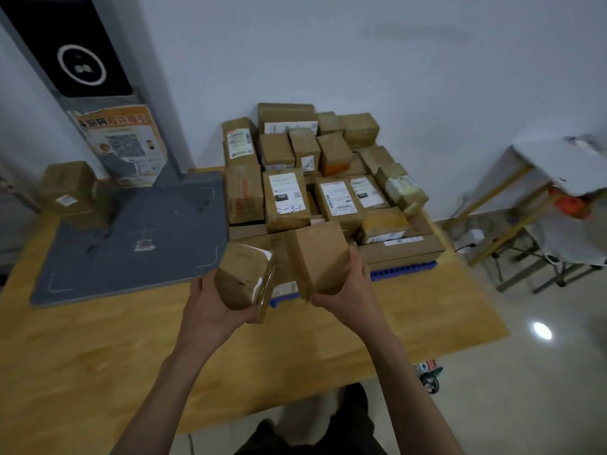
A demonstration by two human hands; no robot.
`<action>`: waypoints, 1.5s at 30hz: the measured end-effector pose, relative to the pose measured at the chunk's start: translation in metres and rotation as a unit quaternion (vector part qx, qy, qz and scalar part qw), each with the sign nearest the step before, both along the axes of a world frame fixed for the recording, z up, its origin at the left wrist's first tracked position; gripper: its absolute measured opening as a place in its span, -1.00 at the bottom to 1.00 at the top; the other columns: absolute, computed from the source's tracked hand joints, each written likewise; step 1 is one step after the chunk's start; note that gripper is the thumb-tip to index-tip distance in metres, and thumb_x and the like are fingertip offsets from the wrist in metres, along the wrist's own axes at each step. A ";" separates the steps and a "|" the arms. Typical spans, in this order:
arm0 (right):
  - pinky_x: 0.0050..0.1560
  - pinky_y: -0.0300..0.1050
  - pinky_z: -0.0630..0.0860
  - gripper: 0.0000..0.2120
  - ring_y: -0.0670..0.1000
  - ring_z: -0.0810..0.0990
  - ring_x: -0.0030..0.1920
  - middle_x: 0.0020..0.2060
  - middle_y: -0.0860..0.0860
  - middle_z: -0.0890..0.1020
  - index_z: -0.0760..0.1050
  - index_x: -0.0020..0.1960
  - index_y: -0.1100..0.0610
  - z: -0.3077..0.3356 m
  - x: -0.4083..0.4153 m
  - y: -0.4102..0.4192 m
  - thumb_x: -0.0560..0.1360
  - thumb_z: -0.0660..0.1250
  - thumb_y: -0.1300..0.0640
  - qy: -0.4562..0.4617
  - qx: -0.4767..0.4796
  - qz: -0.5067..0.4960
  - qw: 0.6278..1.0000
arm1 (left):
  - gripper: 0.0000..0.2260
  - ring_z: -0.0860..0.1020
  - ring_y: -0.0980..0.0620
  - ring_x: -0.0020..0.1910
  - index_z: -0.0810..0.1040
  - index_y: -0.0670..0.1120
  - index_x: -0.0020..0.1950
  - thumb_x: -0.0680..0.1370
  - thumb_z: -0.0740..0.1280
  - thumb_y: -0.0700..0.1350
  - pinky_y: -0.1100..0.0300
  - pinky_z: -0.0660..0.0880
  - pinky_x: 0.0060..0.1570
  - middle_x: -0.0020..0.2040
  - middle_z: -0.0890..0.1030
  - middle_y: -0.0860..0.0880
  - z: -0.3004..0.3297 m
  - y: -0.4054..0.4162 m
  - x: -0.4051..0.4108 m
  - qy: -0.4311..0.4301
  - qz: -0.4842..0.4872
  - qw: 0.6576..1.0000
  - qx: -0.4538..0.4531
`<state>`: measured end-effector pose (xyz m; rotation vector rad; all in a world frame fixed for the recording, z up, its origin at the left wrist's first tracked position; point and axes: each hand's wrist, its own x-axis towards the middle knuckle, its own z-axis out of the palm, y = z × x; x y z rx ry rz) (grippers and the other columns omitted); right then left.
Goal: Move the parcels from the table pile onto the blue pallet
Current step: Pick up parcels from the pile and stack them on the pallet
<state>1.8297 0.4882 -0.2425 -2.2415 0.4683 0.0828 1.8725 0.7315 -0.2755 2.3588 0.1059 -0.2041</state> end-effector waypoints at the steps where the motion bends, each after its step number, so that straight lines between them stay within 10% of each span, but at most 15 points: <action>1: 0.37 0.17 0.37 0.18 0.11 0.24 0.45 0.47 0.04 0.16 -0.16 0.59 0.00 0.000 0.002 -0.009 0.26 0.59 -0.05 0.002 0.001 -0.002 1.000 | -0.03 0.42 0.03 0.18 0.26 0.05 0.44 0.11 0.59 0.20 0.17 0.34 0.04 0.28 0.33 0.04 0.001 -0.009 0.004 -0.003 -0.003 1.000 0.000; 23: 0.40 0.17 0.33 0.14 0.13 0.24 0.43 0.43 0.06 0.20 -0.12 0.58 0.03 -0.007 0.125 -0.283 0.27 0.57 -0.03 -0.014 0.065 0.058 0.996 | 0.00 0.40 -0.03 0.27 0.23 -0.02 0.47 0.15 0.63 0.15 0.02 0.45 0.20 0.31 0.30 0.00 0.017 -0.292 0.081 -0.005 0.082 0.996 0.014; 45: 0.33 0.30 0.36 0.21 0.26 0.24 0.44 0.48 0.19 0.18 -0.08 0.56 0.19 -0.006 0.405 -0.317 0.19 0.51 -0.25 0.066 -0.032 0.005 0.997 | 0.00 0.43 -0.13 0.30 0.21 0.00 0.48 0.16 0.61 0.19 -0.07 0.47 0.17 0.38 0.38 -0.10 0.053 -0.281 0.232 -0.014 0.125 0.991 0.040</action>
